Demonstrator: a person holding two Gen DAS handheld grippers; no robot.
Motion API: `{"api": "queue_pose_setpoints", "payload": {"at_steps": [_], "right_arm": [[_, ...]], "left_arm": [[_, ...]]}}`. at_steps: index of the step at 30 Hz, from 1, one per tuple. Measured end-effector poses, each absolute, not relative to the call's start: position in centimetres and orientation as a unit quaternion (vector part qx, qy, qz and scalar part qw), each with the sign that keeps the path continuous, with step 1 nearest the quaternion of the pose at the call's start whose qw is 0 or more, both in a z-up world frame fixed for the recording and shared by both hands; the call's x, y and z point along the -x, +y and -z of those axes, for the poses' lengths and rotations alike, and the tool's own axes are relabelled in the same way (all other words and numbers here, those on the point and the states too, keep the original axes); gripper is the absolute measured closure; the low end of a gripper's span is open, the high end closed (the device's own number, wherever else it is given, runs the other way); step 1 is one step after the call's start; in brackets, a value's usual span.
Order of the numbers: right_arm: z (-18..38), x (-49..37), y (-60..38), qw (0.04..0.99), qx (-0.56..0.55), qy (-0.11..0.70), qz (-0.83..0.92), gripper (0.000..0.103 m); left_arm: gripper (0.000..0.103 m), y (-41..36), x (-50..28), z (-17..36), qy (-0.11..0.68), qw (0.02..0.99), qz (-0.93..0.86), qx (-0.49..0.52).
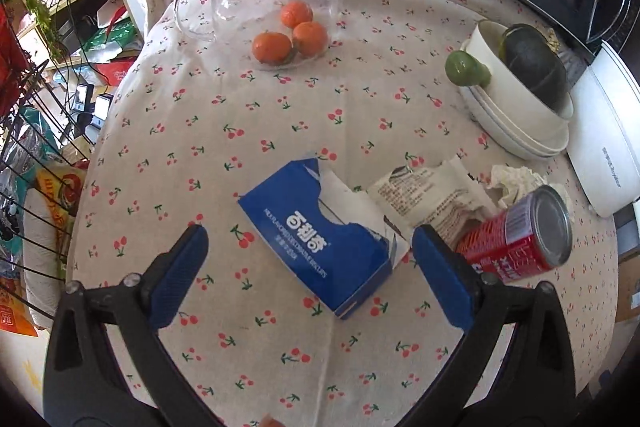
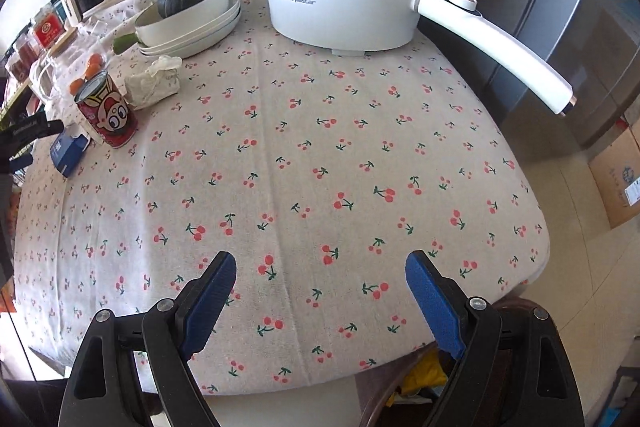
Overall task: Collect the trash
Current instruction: 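Withdraw both tools from the bin toward the table, then grasp the blue biscuit box with the left tool while the right tool grasps the red can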
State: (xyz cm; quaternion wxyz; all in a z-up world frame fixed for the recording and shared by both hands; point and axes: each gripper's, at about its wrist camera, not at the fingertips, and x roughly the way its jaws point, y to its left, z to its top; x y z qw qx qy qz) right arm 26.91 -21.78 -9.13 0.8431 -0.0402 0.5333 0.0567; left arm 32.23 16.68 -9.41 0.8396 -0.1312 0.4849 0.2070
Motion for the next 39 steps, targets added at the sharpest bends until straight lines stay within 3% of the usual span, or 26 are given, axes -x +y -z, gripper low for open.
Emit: {"api": "queue_pose_setpoints", "payload": {"at_steps": [3, 8, 12, 16, 18, 29, 39], "right_arm": [[9.8, -27.3, -21.8, 0.840, 0.045, 0.537, -0.064, 0.015], [10.3, -27.5, -22.1, 0.837, 0.053, 0.541, -0.062, 0.015], [11.0, -27.4, -22.4, 0.833, 0.053, 0.549, -0.053, 0.015], [10.7, -26.8, -22.1, 0.833, 0.045, 0.550, -0.043, 0.015], [10.1, -26.5, -21.6, 0.834, 0.034, 0.548, -0.044, 0.015], [7.6, -26.0, -12.7, 0.843, -0.004, 0.533, -0.072, 0.015], [7.6, -31.3, -2.4, 0.848, -0.046, 0.522, -0.077, 0.015]], "left_arm": [[0.001, 16.8, -33.2, 10.6, 0.483, 0.832, -0.235, 0.136], [0.010, 17.9, -33.2, 12.6, 0.477, 0.821, -0.263, 0.167], [0.022, 17.8, -32.7, 13.5, 0.480, 0.825, -0.247, 0.168], [0.044, 18.3, -31.7, 13.0, 0.492, 0.828, -0.214, 0.165], [0.047, 18.7, -30.9, 12.7, 0.502, 0.828, -0.189, 0.161], [0.049, 21.2, -24.3, 8.4, 0.509, 0.847, -0.104, 0.112], [0.049, 23.2, -21.2, 7.8, 0.496, 0.858, -0.061, 0.119]]}}
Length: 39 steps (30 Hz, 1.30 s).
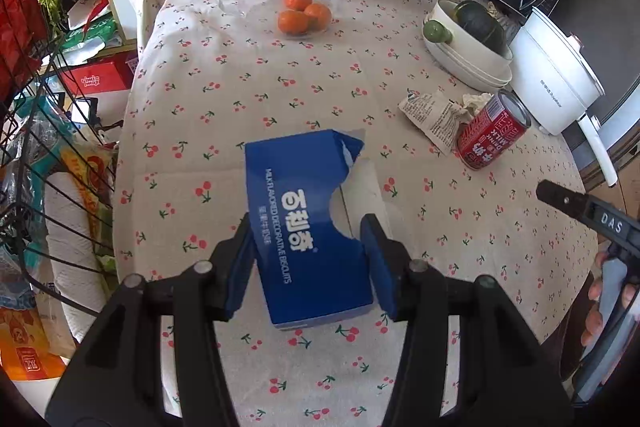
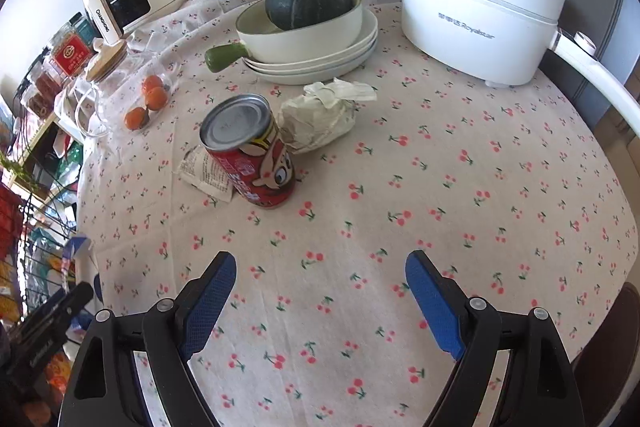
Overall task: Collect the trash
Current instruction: 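Grasp the blue biscuit box with the left tool while the right tool grasps the red can, then carry the blue box and red can over the brown bin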
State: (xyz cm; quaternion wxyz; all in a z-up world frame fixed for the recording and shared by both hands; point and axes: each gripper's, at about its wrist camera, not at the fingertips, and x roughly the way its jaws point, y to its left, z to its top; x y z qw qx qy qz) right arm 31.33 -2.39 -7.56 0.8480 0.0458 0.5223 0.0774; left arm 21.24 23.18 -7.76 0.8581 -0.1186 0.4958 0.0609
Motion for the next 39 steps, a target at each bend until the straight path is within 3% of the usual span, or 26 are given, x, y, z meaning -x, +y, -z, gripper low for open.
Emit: {"api": "queue_pose_setpoints", "payload": {"at_steps": [12, 15, 17, 26, 39], "right_arm": [[8.3, -37.0, 3.6, 0.862, -0.039, 0.500, -0.071, 0.016], [8.7, -37.5, 4.1, 0.863, -0.022, 0.501, -0.066, 0.030], [8.8, -37.8, 4.1, 0.861, -0.016, 0.504, -0.064, 0.048], [6.0, -34.4, 1.3, 0.869, 0.016, 0.486, -0.092, 0.048], [1.6, -24.3, -9.5, 0.881, 0.077, 0.456, -0.103, 0.048]], "left_arm": [[0.049, 24.8, -21.3, 8.2, 0.494, 0.856, -0.060, 0.137], [0.049, 24.7, -21.4, 8.2, 0.495, 0.855, -0.058, 0.142], [0.049, 24.6, -21.4, 8.1, 0.495, 0.856, -0.057, 0.142], [0.049, 22.3, -21.1, 6.5, 0.480, 0.866, -0.051, 0.134], [0.049, 12.3, -18.1, 4.2, 0.469, 0.880, 0.002, 0.073]]}}
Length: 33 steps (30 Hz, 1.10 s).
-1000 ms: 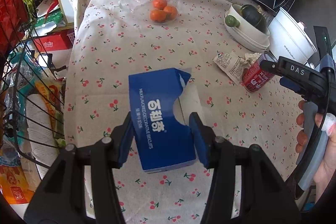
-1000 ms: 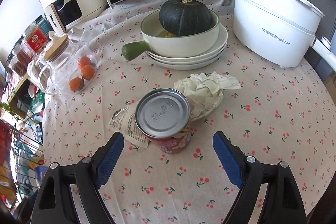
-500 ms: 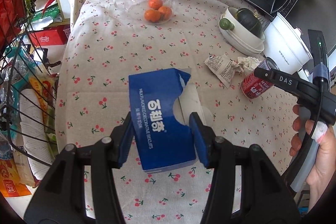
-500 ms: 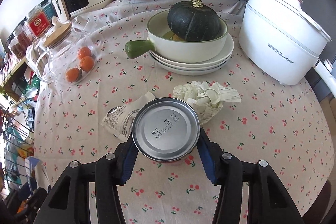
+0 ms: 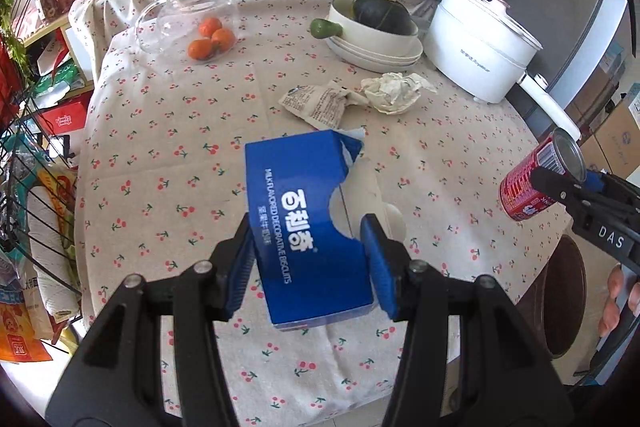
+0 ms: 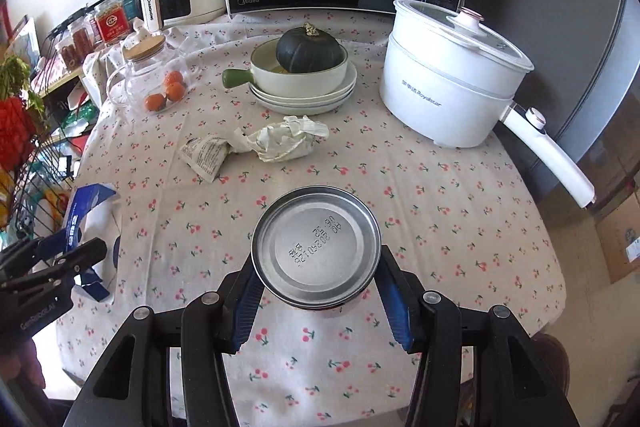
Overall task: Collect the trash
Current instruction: 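Carry the blue box and red can over the brown bin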
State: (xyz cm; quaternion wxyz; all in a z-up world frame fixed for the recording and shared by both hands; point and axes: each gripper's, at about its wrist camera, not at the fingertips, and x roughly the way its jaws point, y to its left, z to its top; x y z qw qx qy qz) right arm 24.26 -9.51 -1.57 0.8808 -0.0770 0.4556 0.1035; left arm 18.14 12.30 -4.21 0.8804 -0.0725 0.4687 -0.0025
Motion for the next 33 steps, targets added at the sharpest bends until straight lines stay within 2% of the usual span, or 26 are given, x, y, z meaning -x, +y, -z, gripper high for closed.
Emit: {"api": "queue_pose_setpoints", "payload": {"at_steps": [10, 15, 33], "right_arm": [[1.4, -17.6, -17.6, 0.880, 0.080, 0.460, -0.086, 0.048], [2.0, -15.8, -21.6, 0.883, 0.042, 0.462, -0.074, 0.048], [8.0, -8.0, -35.7, 0.860, -0.022, 0.508, 0.034, 0.048]], "left_arm": [[0.049, 4.9, -15.8, 3.8, 0.463, 0.883, 0.064, 0.038], [0.049, 1.5, -15.4, 4.2, 0.467, 0.879, 0.093, 0.023], [0.049, -14.6, -13.2, 6.9, 0.480, 0.838, 0.259, -0.031]]}}
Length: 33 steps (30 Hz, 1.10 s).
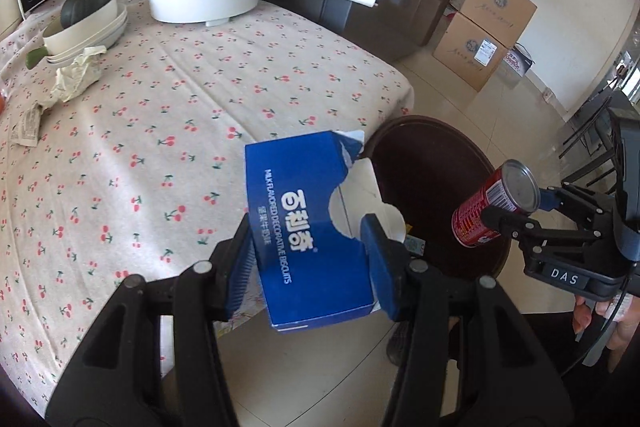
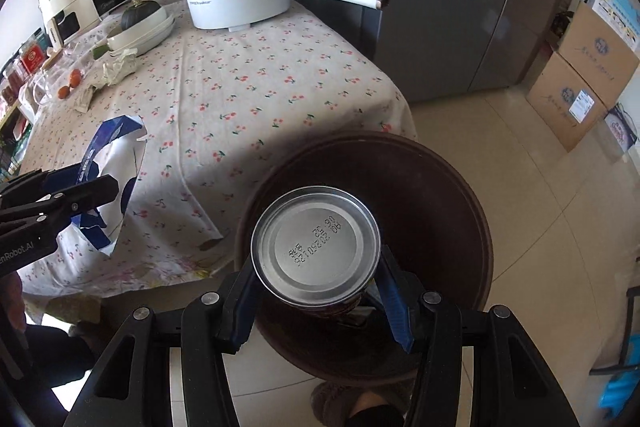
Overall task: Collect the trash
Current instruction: 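Carry the blue box and red can over the brown bin, then open both tools to drop the box and can into the bin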
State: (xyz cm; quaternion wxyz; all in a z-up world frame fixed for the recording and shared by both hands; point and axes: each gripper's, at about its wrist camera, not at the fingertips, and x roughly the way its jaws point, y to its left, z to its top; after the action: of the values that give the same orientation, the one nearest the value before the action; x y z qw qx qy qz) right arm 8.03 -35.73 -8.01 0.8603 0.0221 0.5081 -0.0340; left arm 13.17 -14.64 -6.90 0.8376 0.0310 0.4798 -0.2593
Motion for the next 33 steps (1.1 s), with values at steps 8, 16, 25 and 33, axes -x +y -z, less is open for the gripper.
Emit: {"api": "queue_pose_setpoints", "payload": {"at_steps": [8, 16, 25, 33], "right_arm": [[10.3, -5.5, -41.6, 0.847, -0.048, 0.524, 0.079, 0.048], [10.7, -4.9, -44.5, 0.841, -0.075, 0.527, 0.095, 0.048], [11.1, -5.3, -44.1, 0.839, -0.064, 0.531, 0.098, 0.048], [11.5, -6.3, -43.4, 0.834, -0.057, 0.539, 0.098, 0.048]], "left_arm": [[0.049, -21.3, -12.4, 9.1, 0.482, 0.816, 0.315, -0.046], [0.048, -24.9, -12.8, 10.6, 0.473, 0.807, 0.351, -0.044], [0.004, -23.8, -13.5, 9.9, 0.467, 0.835, 0.283, -0.066], [0.001, -21.2, -13.2, 9.4, 0.473, 0.841, 0.249, -0.086]]}}
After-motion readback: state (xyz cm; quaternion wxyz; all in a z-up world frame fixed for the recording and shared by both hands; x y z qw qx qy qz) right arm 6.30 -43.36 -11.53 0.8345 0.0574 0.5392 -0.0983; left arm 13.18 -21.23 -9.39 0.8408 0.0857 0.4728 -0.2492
